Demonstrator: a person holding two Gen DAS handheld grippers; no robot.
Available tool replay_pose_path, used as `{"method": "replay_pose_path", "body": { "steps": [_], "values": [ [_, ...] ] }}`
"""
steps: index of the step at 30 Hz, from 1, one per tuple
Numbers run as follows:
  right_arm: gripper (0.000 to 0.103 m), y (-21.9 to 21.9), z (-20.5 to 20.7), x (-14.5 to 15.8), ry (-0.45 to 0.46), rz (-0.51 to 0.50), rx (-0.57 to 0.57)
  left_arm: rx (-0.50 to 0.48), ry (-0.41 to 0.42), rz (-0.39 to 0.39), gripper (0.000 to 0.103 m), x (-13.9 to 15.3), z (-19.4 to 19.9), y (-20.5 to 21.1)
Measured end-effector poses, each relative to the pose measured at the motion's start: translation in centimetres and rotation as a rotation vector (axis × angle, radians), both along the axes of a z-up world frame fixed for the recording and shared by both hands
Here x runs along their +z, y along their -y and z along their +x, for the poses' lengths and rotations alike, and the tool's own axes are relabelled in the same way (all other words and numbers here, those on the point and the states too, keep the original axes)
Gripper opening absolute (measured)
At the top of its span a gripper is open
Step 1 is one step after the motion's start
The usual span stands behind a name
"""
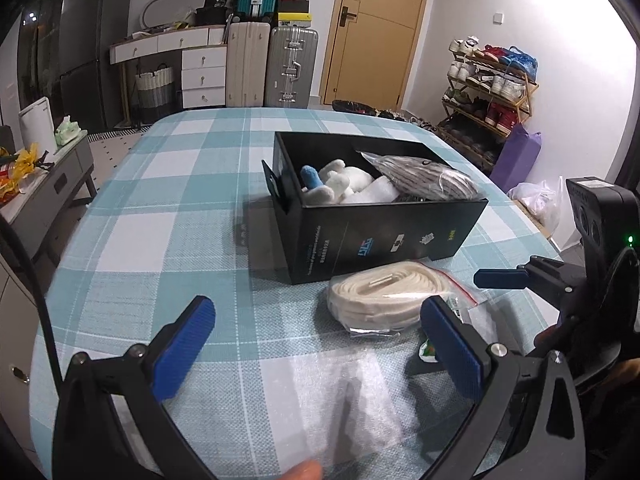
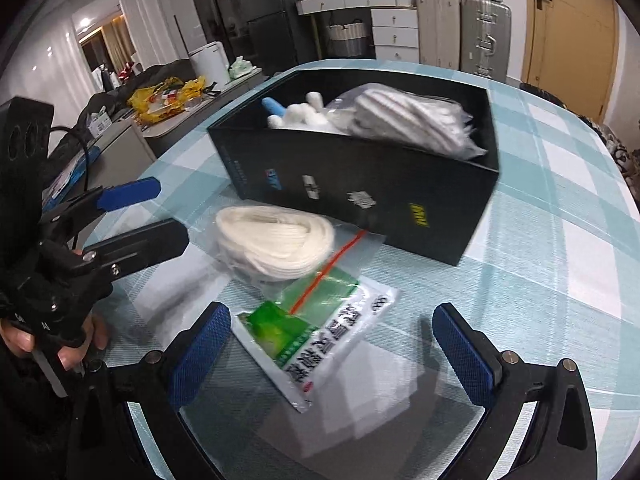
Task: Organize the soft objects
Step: 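Move the right gripper to the green medicine packet and grasp it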
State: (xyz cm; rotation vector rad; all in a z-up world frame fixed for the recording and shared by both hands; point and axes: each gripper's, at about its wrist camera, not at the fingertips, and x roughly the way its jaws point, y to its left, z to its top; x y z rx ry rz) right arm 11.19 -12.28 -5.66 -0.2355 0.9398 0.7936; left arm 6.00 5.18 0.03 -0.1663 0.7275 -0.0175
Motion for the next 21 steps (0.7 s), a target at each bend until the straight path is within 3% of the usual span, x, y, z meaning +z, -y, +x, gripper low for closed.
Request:
{"method": "replay_pose_path", "body": {
  "steps": [13,21],
  "values": [
    [0.103,-1.5,0.2,-0.8,-0.001,-0.025,-0.055,0.016,-0.002,0.028,0.103,0.4,-0.4,-0.1],
    [0.103,1.1,1.1,-0.6,-0.006,-0.054,-0.074,0.004,-0.006,0.042,0.103,0.4,-0.2,0.4]
  ]
}}
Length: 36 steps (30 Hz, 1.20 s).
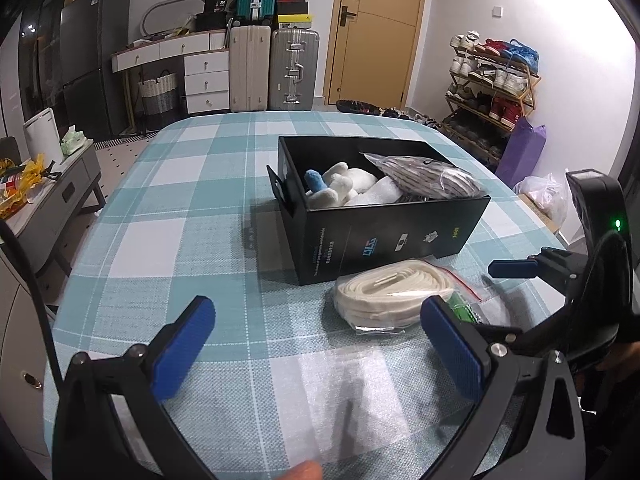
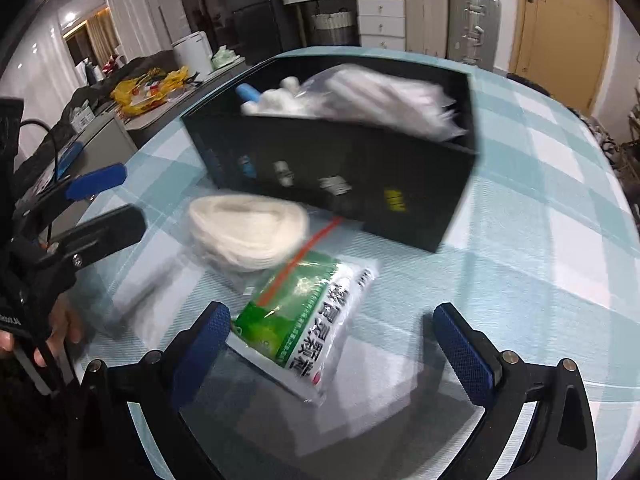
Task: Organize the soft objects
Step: 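Move the right gripper to the green medicine packet and grasp it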
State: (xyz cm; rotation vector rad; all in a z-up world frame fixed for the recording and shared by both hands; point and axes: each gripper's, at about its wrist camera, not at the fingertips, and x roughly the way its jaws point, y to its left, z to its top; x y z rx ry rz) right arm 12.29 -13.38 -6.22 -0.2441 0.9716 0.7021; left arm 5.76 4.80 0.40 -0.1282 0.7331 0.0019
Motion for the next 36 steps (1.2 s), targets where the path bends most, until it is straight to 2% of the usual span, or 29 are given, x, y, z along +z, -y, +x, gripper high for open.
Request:
{"method": "replay_pose_path", "body": {
  "steps": [5,11,21,24,30,34,36],
  "values": [
    [0.103,-0.3,-0.3,0.1,-0.017,0.042,0.022,-0.007,-0.002,0.013,0.103,-0.1,0.1,0.4],
    [0.102,-0.9,-0.2,-0.4,0.012,-0.015,-0.027,-0.004,-0.004,0.010,0.103,0.0,0.1,0.3],
    [0.098,0.3,0.4,-0.8,0.046,-0.036,-0.031,-0.009,-0.014,0.010,0.103,-0.2,0.3,0.2],
    [0.093,0.6,0.1,-0.9,0.062,-0.044,-0.027,-0.009,-0.014,0.005,0.103,-0.3,0.3,0.3],
    [0.076,0.5,0.1,-0.6,0.077,-0.022,-0.007,-0.015,-0.018,0.007,0.103,-0.4,0.5,0.5],
    [0.051,0.3,-0.2,-0.4,0.090,-0.017,0.024,-0.018,-0.023,0.006,0.103,-0.5,0.7,0.7],
    [0.046,0.4,-0.1,-0.3,0.083,-0.006,0.029,-0.020,-0.020,0.006,0.103,-0.5,0.6,0.9]
  ]
}}
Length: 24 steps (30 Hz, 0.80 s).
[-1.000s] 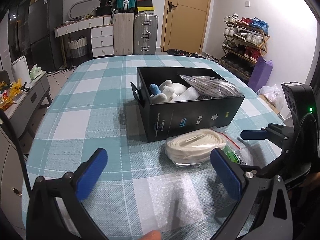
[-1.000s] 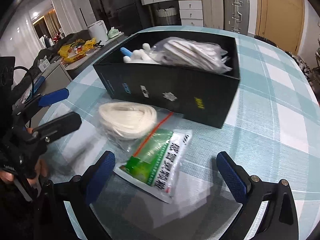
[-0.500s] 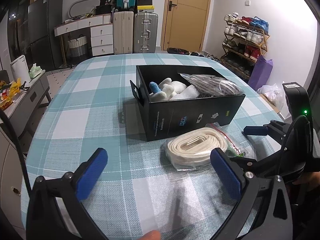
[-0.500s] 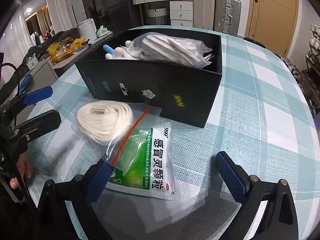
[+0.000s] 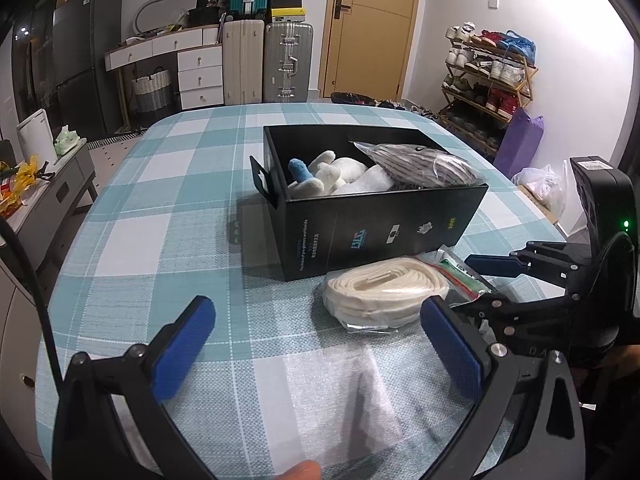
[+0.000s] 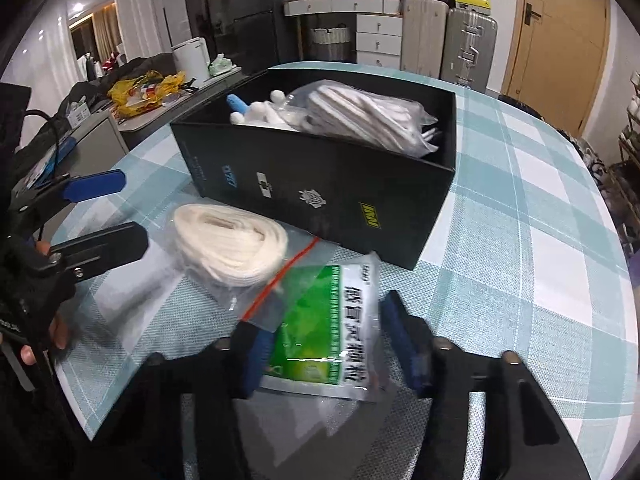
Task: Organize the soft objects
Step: 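Move the right gripper to the green medicine packet and grasp it, then grasp the bagged white rope with the left gripper while the right holds the green packet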
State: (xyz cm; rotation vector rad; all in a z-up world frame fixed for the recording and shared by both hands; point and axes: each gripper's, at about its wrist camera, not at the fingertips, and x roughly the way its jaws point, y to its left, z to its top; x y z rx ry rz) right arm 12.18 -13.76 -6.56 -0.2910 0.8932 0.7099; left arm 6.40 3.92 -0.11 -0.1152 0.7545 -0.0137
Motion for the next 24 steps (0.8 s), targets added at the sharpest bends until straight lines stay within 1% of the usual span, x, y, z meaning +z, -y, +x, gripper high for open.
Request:
{"method": "replay_pose_path", "body": {
  "steps": [2,5,9,12,16,20,24],
  "values": [
    [0.040,0.1,0.1,0.1,-0.002,0.007,0.008,-0.003,0.002,-0.002,0.103,0.0,-0.1,0.1],
    [0.038,0.4,0.2,0.3,-0.005,0.013,0.018,-0.002,-0.005,0.007,0.103,-0.2,0.0,0.2],
    [0.037,1.0,0.2,0.7,0.004,0.009,0.010,0.000,-0.002,-0.001,0.103,-0.2,0.1,0.2],
    [0.037,2.0,0.5,0.9,0.001,0.025,-0.009,0.002,-0.001,0.003,0.103,-0.3,0.2,0.3],
    [0.037,2.7,0.4,1.5,0.020,0.034,-0.020,-0.002,-0.014,-0.001,0.103,-0.7,0.5,0.7],
    [0.037,3.1,-0.1,2.2,0.039,0.048,-0.015,-0.019,-0.031,-0.016,0.103,-1.0,0.9,1.4],
    [0.037,3.4,-0.2,2.8,0.052,0.064,-0.014,-0.037,-0.070,-0.027,0.103,-1.4,1.8,2.6]
  ]
}}
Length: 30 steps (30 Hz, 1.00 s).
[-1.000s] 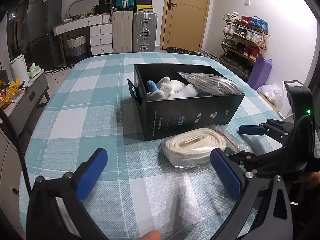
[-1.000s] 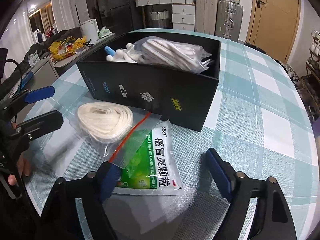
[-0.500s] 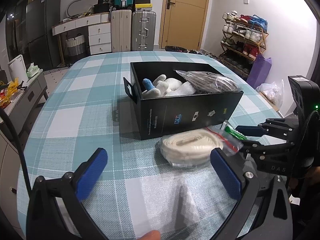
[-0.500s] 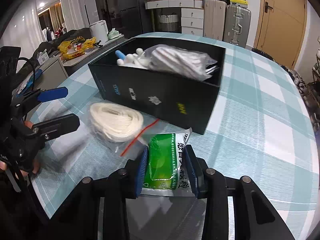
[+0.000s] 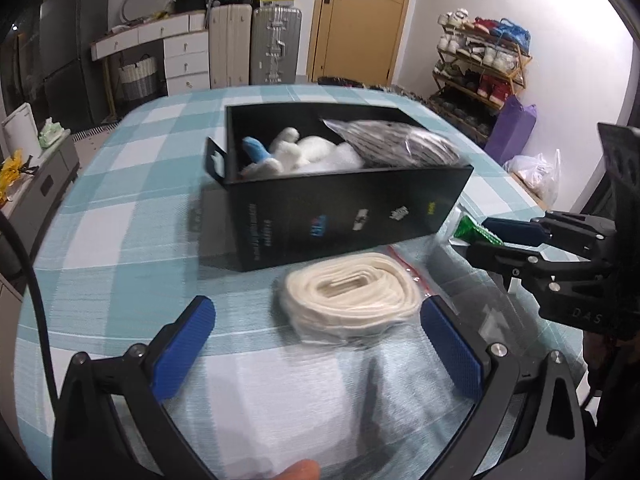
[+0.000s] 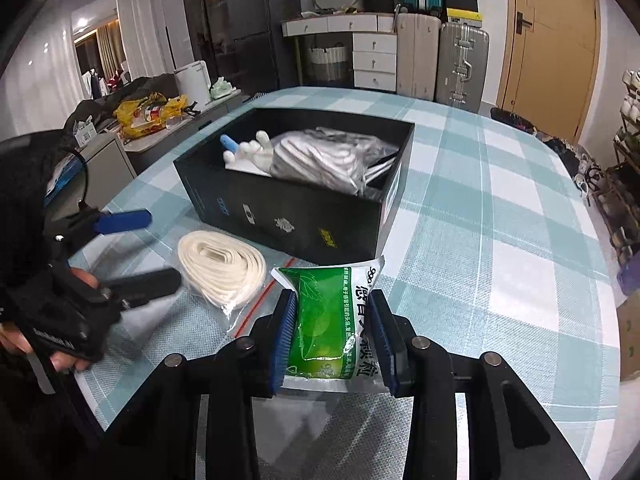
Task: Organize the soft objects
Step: 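Grasp the bagged white rope with the left gripper while the right holds the green packet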
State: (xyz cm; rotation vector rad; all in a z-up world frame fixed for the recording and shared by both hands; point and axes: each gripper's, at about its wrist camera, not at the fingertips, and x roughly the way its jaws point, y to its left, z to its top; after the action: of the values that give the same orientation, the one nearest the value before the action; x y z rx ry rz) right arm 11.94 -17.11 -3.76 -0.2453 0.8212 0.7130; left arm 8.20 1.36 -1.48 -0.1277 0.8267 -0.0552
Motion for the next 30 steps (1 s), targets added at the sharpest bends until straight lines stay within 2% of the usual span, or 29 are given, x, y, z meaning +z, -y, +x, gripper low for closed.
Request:
{"method": "replay_pose_path", "body": {
  "steps": [5,11,20,23,25,30],
  "values": [
    [0.037,0.2,0.1,0.0,0.000,0.002,-0.004,-0.010,-0.052,-0.031,0.103,-0.7,1.3,1.4],
    [0.037,0.6,0.3,-0.2,-0.005,0.004,-0.014,-0.005,-0.103,0.064,0.103,-1.4,2.4,3.6],
    [0.037,0.6,0.4,-0.5,-0.020,0.009,-0.016,-0.048,-0.137,0.096,0.099,-1.9,2.6,4.6],
    [0.037,0.6,0.5,-0.5,-0.016,0.010,-0.016,-0.060,-0.122,0.111,0.088,-1.7,2.4,4.7],
    [0.037,0.6,0.4,-0.6,-0.016,0.010,-0.015,-0.075,-0.107,0.110,0.075,-1.5,2.3,4.7],
    [0.037,0.5,0.1,-0.2,0.004,0.020,-0.003,-0.094,-0.094,0.083,0.060,-1.0,1.8,4.4]
  ]
}}
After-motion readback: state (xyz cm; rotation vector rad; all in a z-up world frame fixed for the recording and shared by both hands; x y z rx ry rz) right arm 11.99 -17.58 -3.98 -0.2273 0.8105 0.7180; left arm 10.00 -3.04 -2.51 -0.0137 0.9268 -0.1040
